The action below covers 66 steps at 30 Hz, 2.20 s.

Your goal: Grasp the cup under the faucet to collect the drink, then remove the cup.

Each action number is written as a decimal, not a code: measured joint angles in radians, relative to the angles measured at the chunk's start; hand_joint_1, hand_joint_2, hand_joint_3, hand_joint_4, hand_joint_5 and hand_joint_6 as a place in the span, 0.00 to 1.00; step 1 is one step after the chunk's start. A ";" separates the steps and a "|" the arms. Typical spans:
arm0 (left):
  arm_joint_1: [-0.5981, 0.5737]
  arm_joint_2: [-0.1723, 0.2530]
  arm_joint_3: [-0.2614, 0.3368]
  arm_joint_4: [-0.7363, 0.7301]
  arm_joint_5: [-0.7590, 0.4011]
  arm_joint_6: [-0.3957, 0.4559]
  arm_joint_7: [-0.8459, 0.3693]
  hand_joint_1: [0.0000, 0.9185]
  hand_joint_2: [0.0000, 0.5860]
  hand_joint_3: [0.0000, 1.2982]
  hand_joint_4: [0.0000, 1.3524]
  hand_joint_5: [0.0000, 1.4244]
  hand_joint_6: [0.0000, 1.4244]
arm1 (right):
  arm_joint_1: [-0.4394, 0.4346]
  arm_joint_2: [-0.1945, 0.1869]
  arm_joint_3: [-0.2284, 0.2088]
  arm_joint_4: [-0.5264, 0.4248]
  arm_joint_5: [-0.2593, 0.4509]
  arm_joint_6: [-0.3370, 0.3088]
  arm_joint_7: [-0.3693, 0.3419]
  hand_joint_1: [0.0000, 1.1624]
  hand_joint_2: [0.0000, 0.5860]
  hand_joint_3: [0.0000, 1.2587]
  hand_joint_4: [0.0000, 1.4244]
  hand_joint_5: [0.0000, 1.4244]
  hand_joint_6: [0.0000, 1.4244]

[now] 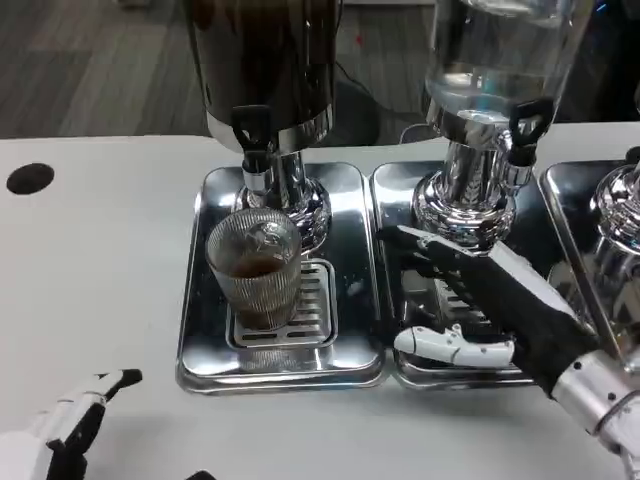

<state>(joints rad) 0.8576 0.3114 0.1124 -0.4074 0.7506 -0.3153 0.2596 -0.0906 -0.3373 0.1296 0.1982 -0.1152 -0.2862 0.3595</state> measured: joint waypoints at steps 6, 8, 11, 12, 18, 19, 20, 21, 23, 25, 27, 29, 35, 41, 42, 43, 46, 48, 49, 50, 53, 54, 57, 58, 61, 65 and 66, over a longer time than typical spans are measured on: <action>0.023 -0.006 -0.001 -0.003 0.002 -0.008 0.001 0.00 0.08 0.19 0.13 0.17 0.35 | -0.043 0.028 0.013 0.050 -0.011 0.002 -0.003 0.56 0.22 0.12 0.08 0.11 0.08; 0.033 -0.011 -0.006 -0.003 0.004 -0.009 0.001 0.00 0.08 0.19 0.13 0.17 0.35 | -0.069 0.047 0.016 0.071 -0.012 0.006 -0.003 0.56 0.22 0.12 0.08 0.11 0.08; 0.038 -0.015 -0.011 -0.004 0.006 -0.013 0.002 0.00 0.08 0.19 0.13 0.17 0.35 | -0.110 0.071 0.026 0.099 -0.016 0.017 -0.009 0.56 0.22 0.12 0.08 0.12 0.08; 0.041 -0.016 -0.013 -0.004 0.007 -0.016 0.002 0.00 0.08 0.19 0.13 0.17 0.35 | -0.129 0.080 0.031 0.113 -0.020 0.021 -0.014 0.56 0.22 0.12 0.08 0.12 0.08; 0.060 -0.019 -0.016 -0.004 0.010 -0.029 0.006 0.00 0.08 0.19 0.14 0.17 0.36 | -0.240 0.144 0.058 0.210 -0.055 0.049 -0.047 0.57 0.22 0.12 0.09 0.12 0.08; 0.061 -0.019 -0.016 -0.004 0.010 -0.031 0.006 0.00 0.09 0.19 0.14 0.17 0.36 | -0.249 0.150 0.058 0.220 -0.056 0.049 -0.051 0.57 0.22 0.13 0.09 0.12 0.08; 0.065 -0.020 -0.015 -0.004 0.010 -0.033 0.008 0.00 0.09 0.19 0.14 0.18 0.36 | -0.263 0.158 0.061 0.237 -0.057 0.050 -0.057 0.57 0.22 0.13 0.09 0.12 0.08; 0.073 -0.020 -0.015 -0.004 0.010 -0.038 0.012 0.00 0.09 0.19 0.14 0.18 0.36 | -0.283 0.173 0.064 0.262 -0.060 0.052 -0.068 0.57 0.22 0.13 0.09 0.12 0.08; 0.076 -0.022 -0.014 -0.004 0.009 -0.043 0.013 0.00 0.09 0.19 0.14 0.18 0.36 | -0.301 0.180 0.071 0.283 -0.065 0.052 -0.075 0.58 0.22 0.13 0.09 0.12 0.08; 0.080 -0.022 -0.010 -0.004 0.008 -0.046 0.018 0.00 0.09 0.20 0.14 0.18 0.36 | -0.323 0.195 0.077 0.310 -0.074 0.054 -0.089 0.58 0.22 0.13 0.10 0.12 0.08; 0.082 -0.023 -0.008 -0.004 0.007 -0.051 0.021 0.00 0.09 0.20 0.14 0.18 0.36 | -0.339 0.211 0.080 0.334 -0.077 0.053 -0.099 0.58 0.22 0.13 0.10 0.12 0.08; 0.084 -0.023 -0.007 -0.004 0.006 -0.057 0.022 0.00 0.09 0.20 0.14 0.18 0.36 | -0.348 0.220 0.085 0.354 -0.079 0.053 -0.102 0.58 0.22 0.13 0.10 0.12 0.08; 0.087 -0.023 0.008 -0.004 0.001 -0.065 0.022 0.00 0.09 0.20 0.14 0.18 0.36 | -0.369 0.253 0.095 0.397 -0.081 0.051 -0.111 0.58 0.20 0.13 0.10 0.12 0.07; 0.086 -0.023 0.026 -0.004 -0.001 -0.067 0.022 0.00 0.09 0.20 0.15 0.18 0.36 | -0.379 0.273 0.103 0.429 -0.081 0.036 -0.111 0.59 0.18 0.08 0.06 0.10 0.04; 0.085 -0.023 0.026 -0.004 -0.001 -0.067 0.021 0.00 0.09 0.20 0.15 0.18 0.36 | -0.381 0.275 0.105 0.432 -0.081 0.032 -0.111 0.61 0.17 0.06 0.05 0.09 0.04; 0.084 -0.023 0.026 -0.004 -0.001 -0.067 0.021 0.00 0.09 0.20 0.15 0.18 0.36 | -0.383 0.277 0.106 0.434 -0.081 0.029 -0.111 0.62 0.15 0.05 0.05 0.09 0.04; 0.076 -0.023 0.027 -0.004 -0.005 -0.067 0.015 0.00 0.10 0.21 0.16 0.19 0.36 | -0.398 0.285 0.115 0.447 -0.092 0.010 -0.113 0.67 0.12 0.02 0.03 0.08 0.04; 0.073 -0.023 0.029 -0.004 -0.008 -0.067 0.012 0.00 0.10 0.21 0.16 0.19 0.36 | -0.405 0.286 0.121 0.461 -0.101 -0.003 -0.123 0.68 0.12 0.00 0.03 0.08 0.04; 0.072 -0.022 0.030 -0.004 -0.008 -0.067 0.010 0.00 0.11 0.21 0.16 0.19 0.36 | -0.406 0.287 0.125 0.464 -0.108 -0.007 -0.130 0.68 0.12 0.00 0.02 0.08 0.04; 0.071 -0.022 0.031 -0.003 -0.008 -0.067 0.010 0.00 0.11 0.21 0.16 0.19 0.36 | -0.408 0.287 0.130 0.467 -0.121 -0.012 -0.138 0.68 0.12 0.00 0.02 0.07 0.03; 0.069 -0.022 0.033 -0.003 -0.013 -0.067 0.003 0.00 0.11 0.21 0.16 0.19 0.36 | -0.409 0.295 0.135 0.482 -0.135 -0.023 -0.158 0.68 0.12 0.00 0.02 0.06 0.02; 0.068 -0.022 0.033 -0.003 -0.018 -0.067 0.002 0.00 0.11 0.21 0.16 0.19 0.36 | -0.410 0.297 0.136 0.485 -0.136 -0.024 -0.162 0.68 0.12 0.00 0.02 0.06 0.02; 0.067 -0.022 0.036 -0.003 -0.030 -0.067 0.000 0.00 0.11 0.22 0.16 0.19 0.36 | -0.415 0.307 0.141 0.505 -0.144 -0.035 -0.181 0.68 0.12 0.00 0.02 0.06 0.02; 0.067 -0.022 0.037 -0.003 -0.032 -0.067 -0.001 0.00 0.11 0.22 0.16 0.19 0.36 | -0.415 0.311 0.144 0.510 -0.147 -0.036 -0.186 0.68 0.12 0.00 0.02 0.06 0.02; 0.068 -0.020 0.043 0.003 -0.035 -0.067 -0.001 0.00 0.11 0.22 0.16 0.19 0.36 | -0.416 0.329 0.149 0.530 -0.157 -0.043 -0.210 0.68 0.12 0.00 0.03 0.07 0.02; 0.071 -0.018 0.054 0.009 -0.038 -0.067 -0.001 0.00 0.12 0.22 0.17 0.19 0.37 | -0.420 0.334 0.152 0.548 -0.164 -0.049 -0.227 0.69 0.12 0.03 0.07 0.09 0.04; 0.072 -0.018 0.059 0.009 -0.038 -0.067 -0.001 0.00 0.12 0.22 0.17 0.19 0.37 | -0.420 0.338 0.153 0.552 -0.166 -0.050 -0.239 0.69 0.12 0.04 0.08 0.11 0.05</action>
<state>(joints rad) 0.9297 0.2932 0.1715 -0.3980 0.7122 -0.3821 0.2586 -0.5106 0.0009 0.2824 0.7505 -0.2813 -0.3363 0.1210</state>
